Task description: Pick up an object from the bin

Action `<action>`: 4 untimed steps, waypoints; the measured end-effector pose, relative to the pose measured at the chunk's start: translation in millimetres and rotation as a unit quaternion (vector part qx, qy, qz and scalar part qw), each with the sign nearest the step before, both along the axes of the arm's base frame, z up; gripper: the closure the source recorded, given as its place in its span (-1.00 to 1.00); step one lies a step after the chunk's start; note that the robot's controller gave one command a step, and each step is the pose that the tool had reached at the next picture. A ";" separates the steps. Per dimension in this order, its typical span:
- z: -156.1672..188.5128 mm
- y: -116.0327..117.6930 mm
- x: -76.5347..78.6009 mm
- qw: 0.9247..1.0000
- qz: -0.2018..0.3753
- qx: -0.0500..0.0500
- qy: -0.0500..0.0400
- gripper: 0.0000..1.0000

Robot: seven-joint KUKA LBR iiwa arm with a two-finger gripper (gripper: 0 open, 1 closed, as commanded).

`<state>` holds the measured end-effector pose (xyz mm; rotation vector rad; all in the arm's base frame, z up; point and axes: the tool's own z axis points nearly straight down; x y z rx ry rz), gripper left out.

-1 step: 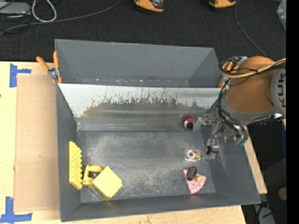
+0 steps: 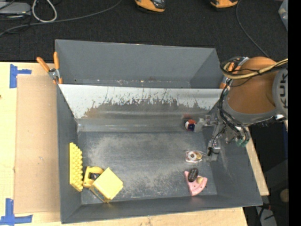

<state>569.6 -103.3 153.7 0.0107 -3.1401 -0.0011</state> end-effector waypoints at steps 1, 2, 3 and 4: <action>-4.4 38.1 -20.2 1.000 -0.001 0.000 0.001 -1.00; -1.5 52.0 -35.3 1.000 0.028 0.001 0.001 -1.00; -22.4 38.2 -53.0 0.997 0.083 0.001 0.001 -1.00; -10.9 98.9 -59.1 0.997 0.074 0.001 0.001 -1.00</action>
Offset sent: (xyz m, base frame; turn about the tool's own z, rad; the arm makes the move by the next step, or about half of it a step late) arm -0.0549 0.0578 0.0051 -0.1534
